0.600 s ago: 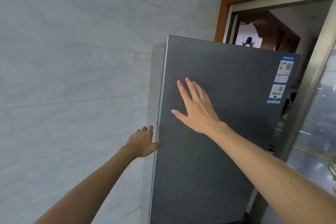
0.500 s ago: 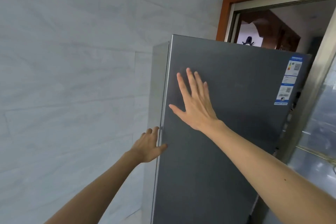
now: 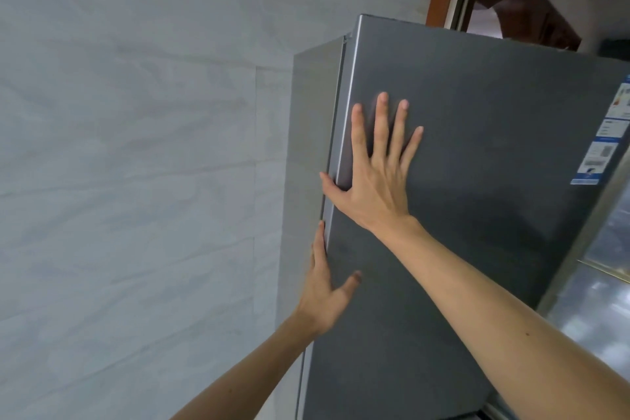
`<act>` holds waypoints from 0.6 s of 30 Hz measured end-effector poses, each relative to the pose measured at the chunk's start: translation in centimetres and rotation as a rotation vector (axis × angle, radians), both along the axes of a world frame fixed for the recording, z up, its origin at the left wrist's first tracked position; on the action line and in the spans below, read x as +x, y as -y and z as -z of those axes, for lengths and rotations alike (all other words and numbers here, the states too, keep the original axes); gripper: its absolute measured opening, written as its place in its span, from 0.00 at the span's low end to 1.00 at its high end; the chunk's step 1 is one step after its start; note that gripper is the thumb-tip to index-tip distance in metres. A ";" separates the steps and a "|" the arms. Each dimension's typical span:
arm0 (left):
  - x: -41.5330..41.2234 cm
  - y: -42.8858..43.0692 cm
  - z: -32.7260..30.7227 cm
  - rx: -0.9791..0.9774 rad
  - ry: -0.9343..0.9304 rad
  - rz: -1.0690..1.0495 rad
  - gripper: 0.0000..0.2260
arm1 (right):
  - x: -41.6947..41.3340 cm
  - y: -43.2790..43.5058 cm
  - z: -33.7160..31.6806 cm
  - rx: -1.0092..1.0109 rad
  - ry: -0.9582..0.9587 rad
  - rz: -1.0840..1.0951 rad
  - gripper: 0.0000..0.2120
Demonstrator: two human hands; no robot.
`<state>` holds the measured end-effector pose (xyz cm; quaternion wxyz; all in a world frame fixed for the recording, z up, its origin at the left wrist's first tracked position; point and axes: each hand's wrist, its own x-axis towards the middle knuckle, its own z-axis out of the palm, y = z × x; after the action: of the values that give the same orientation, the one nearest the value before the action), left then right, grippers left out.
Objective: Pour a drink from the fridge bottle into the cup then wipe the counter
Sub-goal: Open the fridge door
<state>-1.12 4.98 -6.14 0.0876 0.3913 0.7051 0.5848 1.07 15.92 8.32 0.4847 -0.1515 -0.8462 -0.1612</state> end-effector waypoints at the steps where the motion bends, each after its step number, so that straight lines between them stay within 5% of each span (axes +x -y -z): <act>1: 0.2 -0.2 0.0 0.014 0.014 -0.004 0.44 | -0.1 0.0 0.0 0.000 -0.009 -0.007 0.50; 18: 1.7 0.0 -0.4 0.104 0.234 0.018 0.44 | 0.6 0.6 -0.3 -0.024 0.024 -0.011 0.48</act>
<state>0.56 4.93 -5.73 0.1541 0.3305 0.6554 0.6614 1.65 15.37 8.66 0.4738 -0.1506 -0.8546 -0.1499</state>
